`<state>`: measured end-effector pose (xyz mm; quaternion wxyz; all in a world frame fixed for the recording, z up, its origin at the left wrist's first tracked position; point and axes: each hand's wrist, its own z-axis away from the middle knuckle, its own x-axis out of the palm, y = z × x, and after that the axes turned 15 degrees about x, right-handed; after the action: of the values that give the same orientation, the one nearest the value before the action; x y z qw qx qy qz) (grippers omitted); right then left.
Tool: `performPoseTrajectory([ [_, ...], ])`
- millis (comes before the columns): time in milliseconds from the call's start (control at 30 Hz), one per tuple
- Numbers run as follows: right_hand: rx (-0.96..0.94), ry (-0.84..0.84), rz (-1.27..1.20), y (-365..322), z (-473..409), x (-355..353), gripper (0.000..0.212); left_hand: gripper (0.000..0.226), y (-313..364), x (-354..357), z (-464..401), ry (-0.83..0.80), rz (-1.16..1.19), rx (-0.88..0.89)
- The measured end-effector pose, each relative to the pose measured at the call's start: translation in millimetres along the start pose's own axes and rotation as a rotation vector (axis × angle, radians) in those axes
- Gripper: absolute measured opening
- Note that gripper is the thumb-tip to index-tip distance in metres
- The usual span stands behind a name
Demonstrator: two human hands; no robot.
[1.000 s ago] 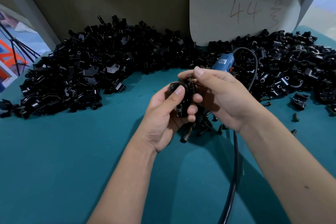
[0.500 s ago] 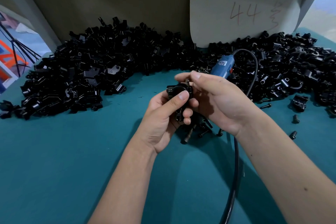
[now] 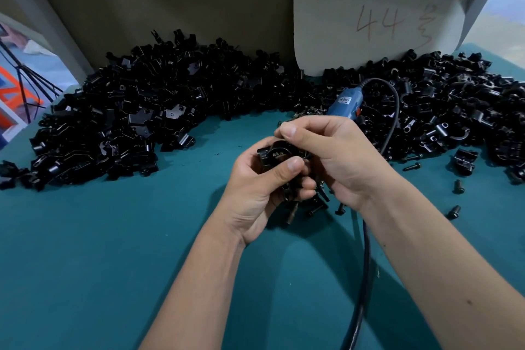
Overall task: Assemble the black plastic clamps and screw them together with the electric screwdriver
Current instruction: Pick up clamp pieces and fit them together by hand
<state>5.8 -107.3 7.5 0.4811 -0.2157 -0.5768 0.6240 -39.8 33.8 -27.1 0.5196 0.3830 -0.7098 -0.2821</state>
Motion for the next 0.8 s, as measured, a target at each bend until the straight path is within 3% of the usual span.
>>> performPoseTrajectory([
  [133, -0.104, 0.171, 0.114, 3.2, -3.1, 1.2, 0.016, 0.036, -1.4, -0.4, -1.9, 0.065, -0.113, 0.054],
  [333, -0.201, 0.209, 0.246, 1.3, -4.8, -6.6, 0.015, 0.023, 2.0, -1.8, -2.8, 0.053, -0.155, 0.039],
  [533, -0.191, 0.072, 0.252, -3.4, -0.8, -11.1, 0.020, 0.014, 1.3, -2.7, -1.0, 0.022, -0.165, -0.006],
  [667, -0.188, 0.099, 0.241, -1.4, -3.0, -11.4, 0.021, 0.034, 0.0, 0.2, -0.4, 0.048, -0.127, -0.046],
  [800, -0.181, 0.082, 0.207, 0.4, -4.8, -14.6, 0.020, 0.015, 1.6, -1.6, -0.6, 0.050, -0.074, -0.042],
])
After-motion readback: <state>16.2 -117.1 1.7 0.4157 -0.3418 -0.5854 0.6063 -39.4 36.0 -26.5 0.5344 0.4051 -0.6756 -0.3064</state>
